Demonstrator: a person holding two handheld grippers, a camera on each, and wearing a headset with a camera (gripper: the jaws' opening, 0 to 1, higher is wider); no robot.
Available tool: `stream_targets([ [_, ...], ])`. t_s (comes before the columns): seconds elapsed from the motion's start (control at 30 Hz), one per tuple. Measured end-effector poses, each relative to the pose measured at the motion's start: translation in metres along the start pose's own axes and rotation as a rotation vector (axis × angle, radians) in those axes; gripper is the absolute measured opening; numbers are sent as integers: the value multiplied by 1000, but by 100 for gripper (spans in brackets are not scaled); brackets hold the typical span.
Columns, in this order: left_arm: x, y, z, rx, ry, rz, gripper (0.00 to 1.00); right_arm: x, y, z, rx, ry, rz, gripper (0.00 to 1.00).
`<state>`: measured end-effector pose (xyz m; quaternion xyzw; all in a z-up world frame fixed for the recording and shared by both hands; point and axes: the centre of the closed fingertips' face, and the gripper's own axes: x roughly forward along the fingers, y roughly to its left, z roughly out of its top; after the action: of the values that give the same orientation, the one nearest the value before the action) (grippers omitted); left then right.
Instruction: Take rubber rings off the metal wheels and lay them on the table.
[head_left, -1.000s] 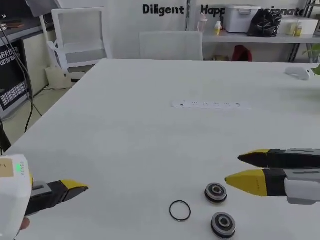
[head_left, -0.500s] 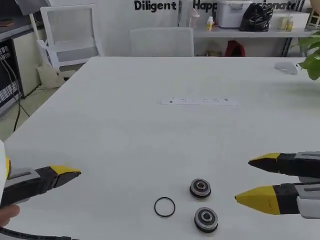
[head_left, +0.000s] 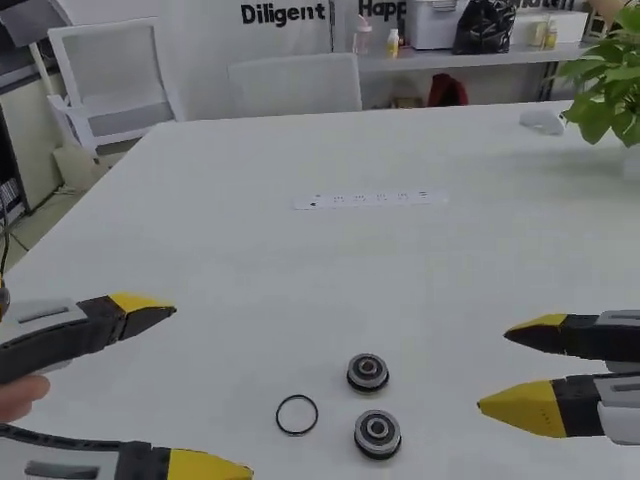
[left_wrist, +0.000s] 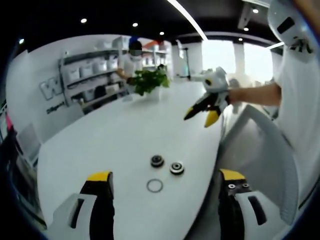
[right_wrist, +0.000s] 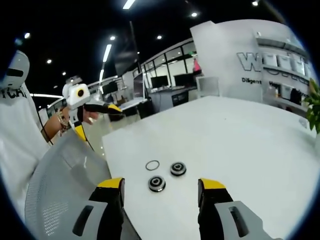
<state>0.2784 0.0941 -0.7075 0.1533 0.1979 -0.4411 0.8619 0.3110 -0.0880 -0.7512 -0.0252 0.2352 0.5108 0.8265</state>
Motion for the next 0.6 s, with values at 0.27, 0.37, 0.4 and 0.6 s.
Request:
stream_targets([
  [0.27, 18, -9, 13, 42, 5, -23, 87, -4, -12, -17, 28, 0, -9, 57],
  [0.37, 24, -12, 19, 52, -2, -29, 87, -4, -15, -22, 36, 3, -3, 57],
  [0.4, 26, -13, 21, 54, -5, -31, 87, -3, -16, -24, 39, 5, 2, 57],
  [0.6, 40, -20, 28, 53, -20, -53, 86, 3, -19, -32, 37, 19, 20, 56],
])
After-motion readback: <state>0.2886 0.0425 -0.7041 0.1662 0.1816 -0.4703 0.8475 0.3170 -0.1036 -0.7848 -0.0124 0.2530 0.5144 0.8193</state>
